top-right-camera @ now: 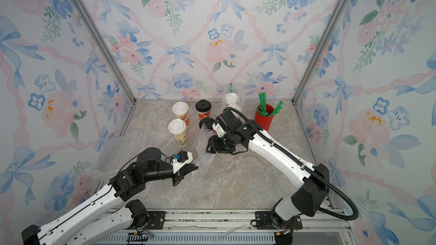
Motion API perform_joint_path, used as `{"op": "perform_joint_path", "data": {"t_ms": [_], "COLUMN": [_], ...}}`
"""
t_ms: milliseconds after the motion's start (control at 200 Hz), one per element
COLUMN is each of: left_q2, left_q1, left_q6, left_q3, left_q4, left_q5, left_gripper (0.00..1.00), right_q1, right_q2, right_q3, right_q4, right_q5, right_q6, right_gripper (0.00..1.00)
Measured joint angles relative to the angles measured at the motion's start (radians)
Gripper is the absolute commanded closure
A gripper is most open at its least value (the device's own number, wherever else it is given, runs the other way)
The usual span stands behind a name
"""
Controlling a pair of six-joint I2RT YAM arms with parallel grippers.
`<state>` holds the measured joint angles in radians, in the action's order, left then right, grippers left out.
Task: Pack milk tea into plastic carrier bags
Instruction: Adjust the plastic carrier bag at the center of the board.
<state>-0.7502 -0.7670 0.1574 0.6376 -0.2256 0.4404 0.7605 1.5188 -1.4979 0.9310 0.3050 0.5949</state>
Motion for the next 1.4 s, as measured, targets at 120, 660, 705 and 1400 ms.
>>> {"op": "perform_joint_path", "data": {"t_ms": [120,660,705,1400], "left_q2": [-0.007,-0.048,-0.055,-0.098], "left_q1": [0.0,-0.001,-0.001,0.002], "left_q6": [0.0,-0.162,-0.189,-0.412], "left_q3": [0.0,0.103,0.127,0.277], "left_q4": [0.0,-0.009,-0.009,-0.083], "left_q5": [-0.013,-0.166,-0.188,-0.269], "left_gripper": [0.84,0.39,0.35,0.07], "right_q1": [0.0,0.002,0.003,0.028], "right_q2": [-0.003,-0.1,-0.1,-0.153], "right_q3": [0.0,0.03,0.031,0.126], "right_q4": [-0.005,-0.043,-0.041,-0.029], "right_q5": [-0.022,-0.2,-0.222,-0.408], "right_q6": [0.002,-0.024,-0.032,-0.153], "right_gripper": [0.78,0.94,0.94,0.95]}}
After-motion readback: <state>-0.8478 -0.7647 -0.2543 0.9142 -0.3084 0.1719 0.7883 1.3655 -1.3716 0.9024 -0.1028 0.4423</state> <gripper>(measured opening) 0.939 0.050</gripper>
